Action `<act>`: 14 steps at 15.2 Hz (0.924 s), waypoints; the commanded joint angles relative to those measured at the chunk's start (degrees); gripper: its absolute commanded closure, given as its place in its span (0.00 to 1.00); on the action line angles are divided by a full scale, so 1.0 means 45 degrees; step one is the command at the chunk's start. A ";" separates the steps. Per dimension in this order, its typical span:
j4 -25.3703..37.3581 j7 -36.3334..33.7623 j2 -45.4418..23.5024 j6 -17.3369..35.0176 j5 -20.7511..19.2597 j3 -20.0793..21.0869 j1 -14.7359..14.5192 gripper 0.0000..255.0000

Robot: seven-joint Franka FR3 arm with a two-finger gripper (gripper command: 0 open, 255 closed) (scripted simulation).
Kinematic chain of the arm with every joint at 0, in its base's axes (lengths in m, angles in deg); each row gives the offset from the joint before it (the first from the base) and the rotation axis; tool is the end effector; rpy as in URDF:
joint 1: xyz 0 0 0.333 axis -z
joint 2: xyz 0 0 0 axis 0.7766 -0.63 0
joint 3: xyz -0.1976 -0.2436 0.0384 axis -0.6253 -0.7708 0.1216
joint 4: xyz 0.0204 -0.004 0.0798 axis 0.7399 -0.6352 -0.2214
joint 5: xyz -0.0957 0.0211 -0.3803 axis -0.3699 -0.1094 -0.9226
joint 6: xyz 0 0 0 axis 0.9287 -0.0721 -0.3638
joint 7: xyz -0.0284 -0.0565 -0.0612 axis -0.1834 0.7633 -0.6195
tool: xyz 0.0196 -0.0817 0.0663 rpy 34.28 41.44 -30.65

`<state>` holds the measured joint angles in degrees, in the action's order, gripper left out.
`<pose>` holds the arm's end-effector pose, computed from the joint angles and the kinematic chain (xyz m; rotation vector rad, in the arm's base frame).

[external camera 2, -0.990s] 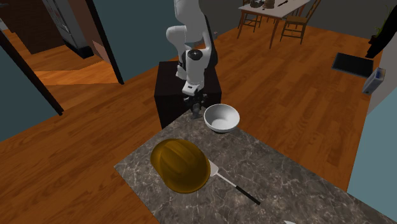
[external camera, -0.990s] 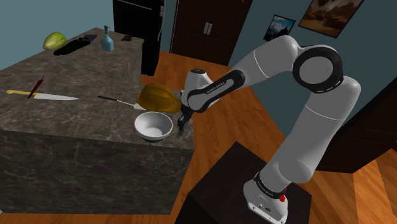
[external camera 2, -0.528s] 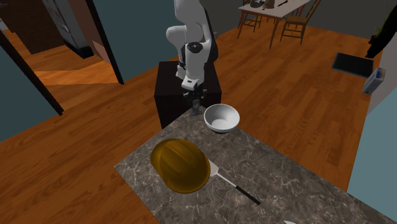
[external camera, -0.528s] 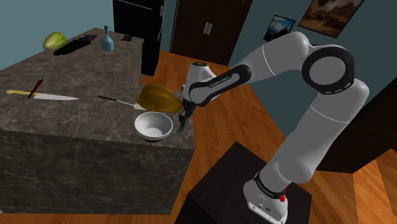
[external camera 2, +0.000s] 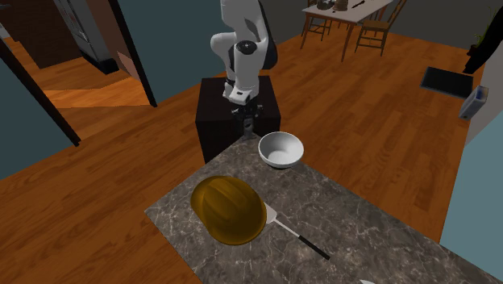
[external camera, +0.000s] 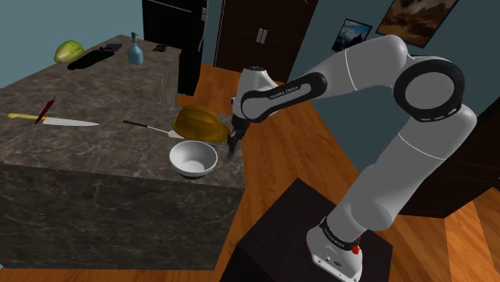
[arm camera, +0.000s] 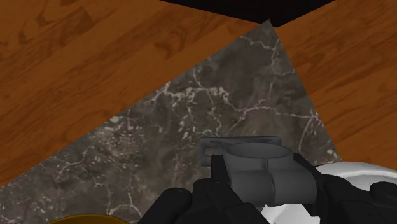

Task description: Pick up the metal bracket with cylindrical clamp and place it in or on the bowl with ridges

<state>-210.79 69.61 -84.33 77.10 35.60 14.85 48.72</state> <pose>0.5094 0.0374 0.3328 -3.1176 -0.3726 0.0140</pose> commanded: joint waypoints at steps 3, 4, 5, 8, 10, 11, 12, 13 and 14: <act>0.0244 -0.0004 0.0436 -0.0685 0.0018 0.0008 -0.0008 1.00; 0.0315 -0.0001 0.0537 -0.0857 0.0022 0.0008 -0.0008 1.00; 0.0389 0.0002 0.0635 -0.1029 0.0026 0.0008 -0.0008 1.00; 0.0627 0.0009 0.0913 -0.1544 0.0037 0.0007 -0.0007 1.00; 0.0799 0.0014 0.1085 -0.1888 0.0043 0.0005 -0.0007 1.00; 0.0889 0.0016 0.1166 -0.2060 0.0046 0.0005 -0.0007 1.00; 0.0982 0.0018 0.1245 -0.2232 0.0049 0.0004 -0.0007 1.00; 0.1077 0.0020 0.1322 -0.2403 0.0051 0.0003 -0.0006 1.00; 0.1175 0.0022 0.1395 -0.2575 0.0054 0.0002 -0.0006 1.00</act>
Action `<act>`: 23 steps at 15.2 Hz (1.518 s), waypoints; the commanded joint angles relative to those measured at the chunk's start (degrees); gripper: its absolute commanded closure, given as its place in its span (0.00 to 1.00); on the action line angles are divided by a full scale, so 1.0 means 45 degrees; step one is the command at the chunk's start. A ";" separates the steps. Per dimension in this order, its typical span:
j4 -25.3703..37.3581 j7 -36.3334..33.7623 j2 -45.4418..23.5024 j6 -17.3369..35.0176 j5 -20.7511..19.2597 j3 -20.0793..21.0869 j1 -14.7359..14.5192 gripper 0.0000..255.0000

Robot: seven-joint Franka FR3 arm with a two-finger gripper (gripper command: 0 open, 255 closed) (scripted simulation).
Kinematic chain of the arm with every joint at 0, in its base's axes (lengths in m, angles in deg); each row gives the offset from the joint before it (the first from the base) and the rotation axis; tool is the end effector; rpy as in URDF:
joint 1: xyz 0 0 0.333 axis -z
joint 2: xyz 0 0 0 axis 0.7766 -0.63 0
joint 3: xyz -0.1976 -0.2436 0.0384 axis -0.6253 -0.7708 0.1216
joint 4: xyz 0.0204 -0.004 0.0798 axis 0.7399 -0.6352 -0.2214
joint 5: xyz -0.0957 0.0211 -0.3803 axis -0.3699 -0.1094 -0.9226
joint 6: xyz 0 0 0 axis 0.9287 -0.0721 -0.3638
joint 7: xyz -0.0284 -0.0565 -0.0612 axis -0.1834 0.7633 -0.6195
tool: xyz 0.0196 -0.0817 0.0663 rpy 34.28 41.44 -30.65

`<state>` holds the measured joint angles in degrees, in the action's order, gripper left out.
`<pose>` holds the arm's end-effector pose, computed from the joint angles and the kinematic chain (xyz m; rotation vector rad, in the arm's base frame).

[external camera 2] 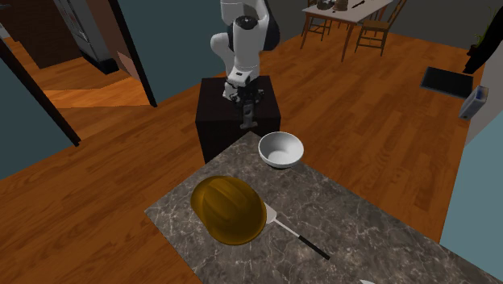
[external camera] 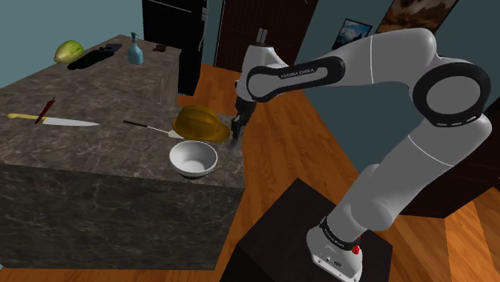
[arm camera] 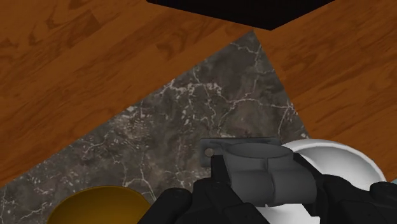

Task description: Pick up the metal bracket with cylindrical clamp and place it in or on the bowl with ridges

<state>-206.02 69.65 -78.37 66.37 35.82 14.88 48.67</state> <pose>0.5088 0.0384 0.4062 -3.1179 -0.3726 0.0141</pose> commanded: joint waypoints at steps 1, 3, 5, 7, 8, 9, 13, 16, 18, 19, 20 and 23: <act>0.0215 0.0013 0.0142 -0.0361 0.0006 -0.0006 0.0004 1.00; 0.0635 -0.0237 -0.0123 -0.0517 0.0009 0.0130 -0.0110 1.00; 0.1452 -0.0732 -0.0719 -0.0737 -0.0010 0.0389 -0.0335 1.00; 0.2327 -0.1218 -0.1346 -0.0986 -0.0059 0.0622 -0.0564 1.00; 0.2788 -0.1456 -0.1671 -0.1123 -0.0093 0.0729 -0.0679 1.00; 0.3266 -0.1692 -0.2005 -0.1268 -0.0134 0.0831 -0.0798 1.00; 0.5360 -0.2598 -0.3433 -0.1948 -0.0349 0.1180 -0.1294 1.00; 0.6007 -0.2928 -0.4100 -0.1935 -0.0462 0.1274 -0.1504 1.00; 0.5791 -0.2939 -0.4197 -0.1623 -0.0479 0.1269 -0.1507 1.00; 0.5683 -0.2944 -0.4246 -0.1467 -0.0487 0.1266 -0.1508 1.00; 0.5587 -0.2951 -0.4304 -0.1314 -0.0498 0.1263 -0.1510 1.00; 0.5305 -0.2970 -0.4481 -0.0856 -0.0530 0.1254 -0.1515 1.00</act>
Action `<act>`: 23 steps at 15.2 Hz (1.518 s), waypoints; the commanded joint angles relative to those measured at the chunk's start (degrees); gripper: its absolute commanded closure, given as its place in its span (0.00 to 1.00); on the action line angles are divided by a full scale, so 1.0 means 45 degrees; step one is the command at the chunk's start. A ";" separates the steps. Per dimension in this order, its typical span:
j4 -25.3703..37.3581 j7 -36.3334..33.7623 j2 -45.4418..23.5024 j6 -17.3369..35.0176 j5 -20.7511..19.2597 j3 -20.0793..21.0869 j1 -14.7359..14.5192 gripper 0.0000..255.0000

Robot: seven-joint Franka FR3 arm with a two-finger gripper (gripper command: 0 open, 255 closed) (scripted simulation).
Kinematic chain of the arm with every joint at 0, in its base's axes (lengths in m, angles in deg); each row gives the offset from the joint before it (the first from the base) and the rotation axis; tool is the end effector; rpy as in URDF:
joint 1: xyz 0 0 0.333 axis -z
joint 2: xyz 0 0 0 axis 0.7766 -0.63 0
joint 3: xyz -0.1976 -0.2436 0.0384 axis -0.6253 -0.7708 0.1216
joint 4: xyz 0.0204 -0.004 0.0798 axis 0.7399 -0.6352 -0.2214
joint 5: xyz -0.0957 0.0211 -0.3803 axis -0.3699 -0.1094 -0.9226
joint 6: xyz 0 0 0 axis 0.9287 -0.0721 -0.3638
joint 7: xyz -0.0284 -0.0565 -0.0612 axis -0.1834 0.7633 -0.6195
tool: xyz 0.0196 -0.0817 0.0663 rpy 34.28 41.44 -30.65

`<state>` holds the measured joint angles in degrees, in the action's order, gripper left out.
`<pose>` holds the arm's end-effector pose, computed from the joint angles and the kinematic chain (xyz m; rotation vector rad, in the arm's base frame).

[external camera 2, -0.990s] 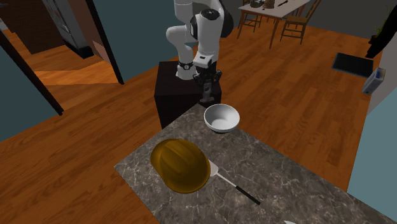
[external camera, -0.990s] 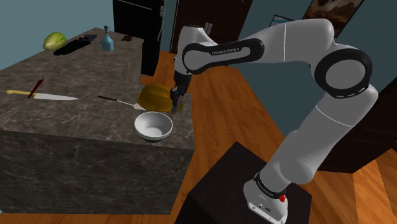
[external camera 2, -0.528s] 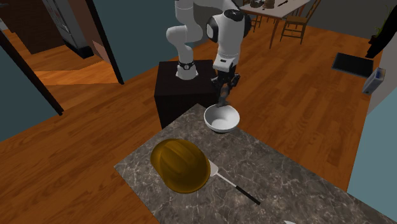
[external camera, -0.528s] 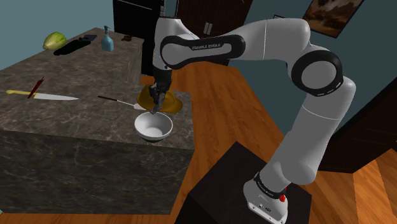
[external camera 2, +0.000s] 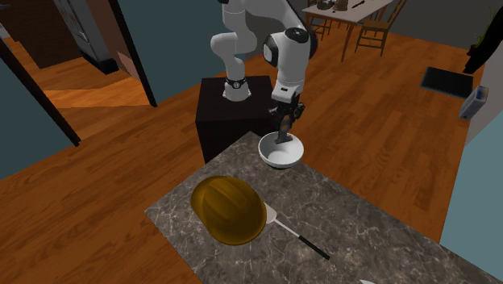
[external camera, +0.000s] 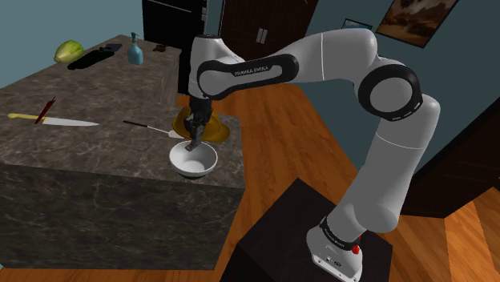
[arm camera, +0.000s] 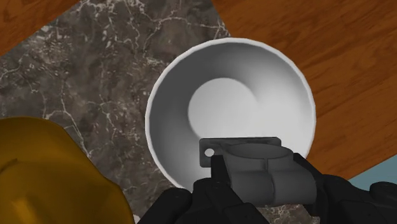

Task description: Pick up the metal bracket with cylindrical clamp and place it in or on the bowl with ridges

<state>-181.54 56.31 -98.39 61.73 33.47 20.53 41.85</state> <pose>0.6018 0.1736 0.3974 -3.1179 -0.3728 0.0156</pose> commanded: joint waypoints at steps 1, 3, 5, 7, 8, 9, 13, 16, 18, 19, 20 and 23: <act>-0.0221 -0.0012 -0.0097 0.0325 -0.0018 -0.0006 -0.0003 1.00; -0.0389 -0.0027 -0.0232 0.0626 -0.0042 -0.0013 -0.0008 1.00; -0.0544 -0.0044 -0.0376 0.0924 -0.0068 -0.0022 -0.0014 1.00; -0.0688 -0.0061 -0.0528 0.1219 -0.0096 -0.0031 -0.0020 1.00; -0.0756 -0.0070 -0.0608 0.1365 -0.0110 -0.0037 -0.0024 1.00; -0.0772 -0.0071 -0.0622 0.1396 -0.0113 -0.0038 -0.0025 1.00; -0.0770 -0.0072 -0.0624 0.1395 -0.0113 -0.0038 -0.0025 1.00; -0.0770 -0.0072 -0.0624 0.1395 -0.0113 -0.0038 -0.0025 1.00; -0.0769 -0.0072 -0.0624 0.1395 -0.0113 -0.0038 -0.0025 0.00; -0.0769 -0.0072 -0.0624 0.1395 -0.0113 -0.0038 -0.0025 0.00; -0.0769 -0.0072 -0.0624 0.1395 -0.0113 -0.0038 -0.0025 0.00; -0.0590 -0.0049 -0.0433 0.1026 -0.0078 -0.0025 -0.0016 0.00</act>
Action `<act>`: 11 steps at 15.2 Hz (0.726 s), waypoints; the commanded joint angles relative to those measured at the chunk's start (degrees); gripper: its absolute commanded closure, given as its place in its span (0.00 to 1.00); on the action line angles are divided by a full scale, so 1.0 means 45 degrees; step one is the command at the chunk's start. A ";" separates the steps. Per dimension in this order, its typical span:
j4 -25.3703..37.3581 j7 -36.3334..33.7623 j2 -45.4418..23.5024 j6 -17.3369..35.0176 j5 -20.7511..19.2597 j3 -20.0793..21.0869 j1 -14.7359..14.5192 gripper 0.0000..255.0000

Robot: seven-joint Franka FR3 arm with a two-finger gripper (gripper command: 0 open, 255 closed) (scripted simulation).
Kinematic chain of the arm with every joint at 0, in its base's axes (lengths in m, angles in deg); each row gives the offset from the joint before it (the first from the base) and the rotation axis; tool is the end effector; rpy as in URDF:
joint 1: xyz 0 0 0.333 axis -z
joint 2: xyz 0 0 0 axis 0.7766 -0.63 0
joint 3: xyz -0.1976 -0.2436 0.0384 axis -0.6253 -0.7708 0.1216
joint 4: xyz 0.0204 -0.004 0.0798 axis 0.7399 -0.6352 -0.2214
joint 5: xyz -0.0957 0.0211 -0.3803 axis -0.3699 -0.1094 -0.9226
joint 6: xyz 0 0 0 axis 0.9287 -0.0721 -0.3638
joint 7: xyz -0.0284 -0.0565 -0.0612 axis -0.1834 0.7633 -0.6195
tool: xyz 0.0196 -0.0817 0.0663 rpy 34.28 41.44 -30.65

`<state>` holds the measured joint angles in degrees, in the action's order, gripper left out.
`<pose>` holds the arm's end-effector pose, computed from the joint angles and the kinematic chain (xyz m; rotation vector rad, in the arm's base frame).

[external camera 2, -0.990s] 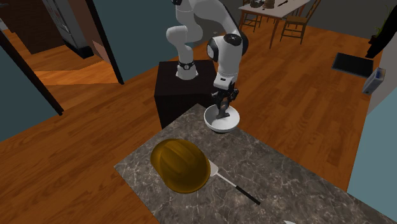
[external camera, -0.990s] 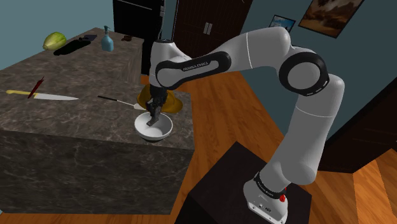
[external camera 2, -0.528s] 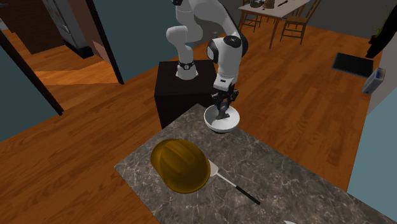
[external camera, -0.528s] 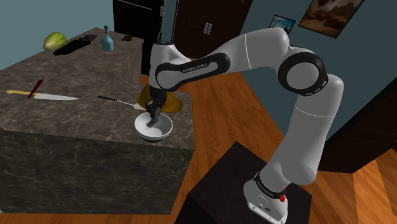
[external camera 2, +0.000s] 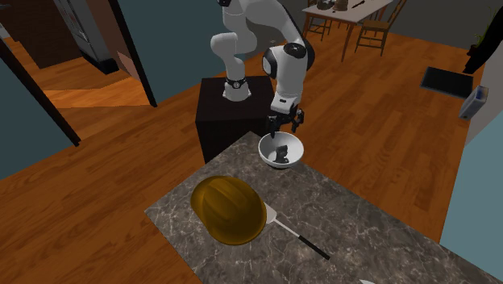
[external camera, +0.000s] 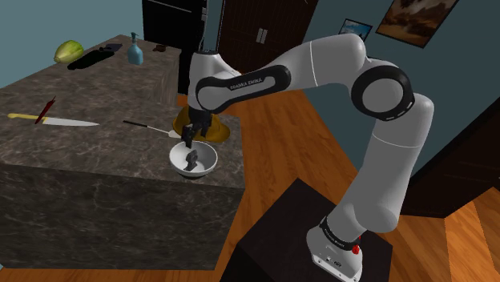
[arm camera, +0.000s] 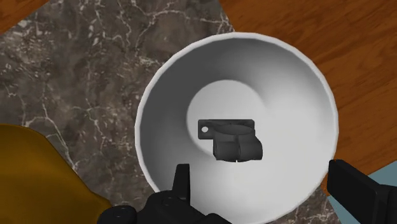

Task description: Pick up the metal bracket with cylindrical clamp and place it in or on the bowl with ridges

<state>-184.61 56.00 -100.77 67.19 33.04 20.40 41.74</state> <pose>0.6011 0.1738 0.3553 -3.1177 -0.3727 0.0147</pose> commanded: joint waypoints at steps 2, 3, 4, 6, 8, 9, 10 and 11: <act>0.0505 0.0060 0.0437 -0.0939 0.0079 0.0025 0.0025 0.00; 0.0689 0.0074 0.0555 -0.1240 0.0100 0.0031 0.0029 0.00; 0.0689 0.0074 0.0555 -0.1240 0.0100 0.0031 0.0029 0.00; 0.0688 0.0074 0.0556 -0.1240 0.0100 0.0031 0.0029 0.00; 0.0689 0.0074 0.0555 -0.1240 0.0100 0.0031 0.0029 0.00; 0.0689 0.0074 0.0555 -0.1240 0.0100 0.0031 0.0029 0.00; 0.0689 0.0074 0.0555 -0.1240 0.0100 0.0031 0.0029 0.00; 0.0689 0.0074 0.0555 -0.1240 0.0100 0.0031 0.0029 0.00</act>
